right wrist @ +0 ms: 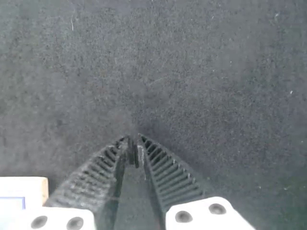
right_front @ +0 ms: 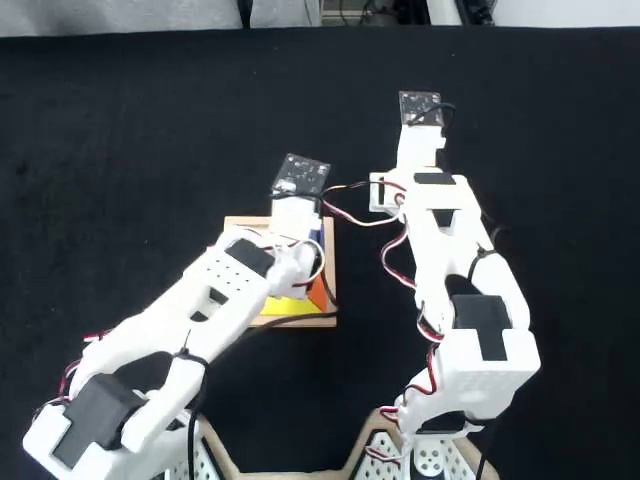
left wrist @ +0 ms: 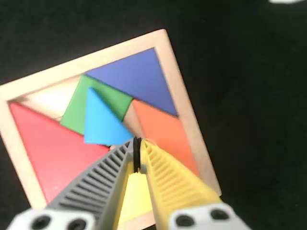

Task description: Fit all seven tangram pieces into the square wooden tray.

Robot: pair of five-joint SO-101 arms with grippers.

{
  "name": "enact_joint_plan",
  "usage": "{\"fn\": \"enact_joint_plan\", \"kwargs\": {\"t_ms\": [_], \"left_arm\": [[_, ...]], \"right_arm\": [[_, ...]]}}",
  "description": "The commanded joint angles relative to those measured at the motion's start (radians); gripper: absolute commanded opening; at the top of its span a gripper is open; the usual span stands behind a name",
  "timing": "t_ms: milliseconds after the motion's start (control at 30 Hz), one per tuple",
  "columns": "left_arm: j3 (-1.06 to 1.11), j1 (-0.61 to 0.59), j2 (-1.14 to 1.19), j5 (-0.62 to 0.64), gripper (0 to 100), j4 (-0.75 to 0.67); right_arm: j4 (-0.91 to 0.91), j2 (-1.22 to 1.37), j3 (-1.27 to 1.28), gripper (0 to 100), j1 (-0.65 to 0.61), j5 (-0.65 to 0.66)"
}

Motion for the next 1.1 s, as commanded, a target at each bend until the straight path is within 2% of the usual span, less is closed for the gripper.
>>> {"fn": "enact_joint_plan", "kwargs": {"t_ms": [0, 167, 433, 533, 767, 1067], "left_arm": [[-0.051, 0.021, -0.003, -0.031, 3, 0.028], [-0.047, 0.021, 0.008, -0.046, 3, 0.083], [-0.044, 0.010, 0.020, -0.048, 3, 0.018], [-0.064, 0.005, 0.077, -0.048, 3, -0.012], [-0.213, 0.001, 0.256, -0.046, 3, 0.048], [-0.236, -0.079, 0.267, -0.005, 3, -0.008]], "right_arm": [[-0.018, -0.008, -0.059, 1.1, 0.020, -0.005], [-0.018, -0.008, -0.059, 1.1, 0.017, -0.005], [-0.018, -0.008, -0.059, 1.1, 0.014, -0.005], [-0.018, -0.008, -0.059, 1.1, 0.014, -0.005], [-0.018, -0.012, -0.059, 1.1, 0.014, -0.005], [-0.018, -0.010, -0.059, 1.1, 0.014, -0.005]]}}
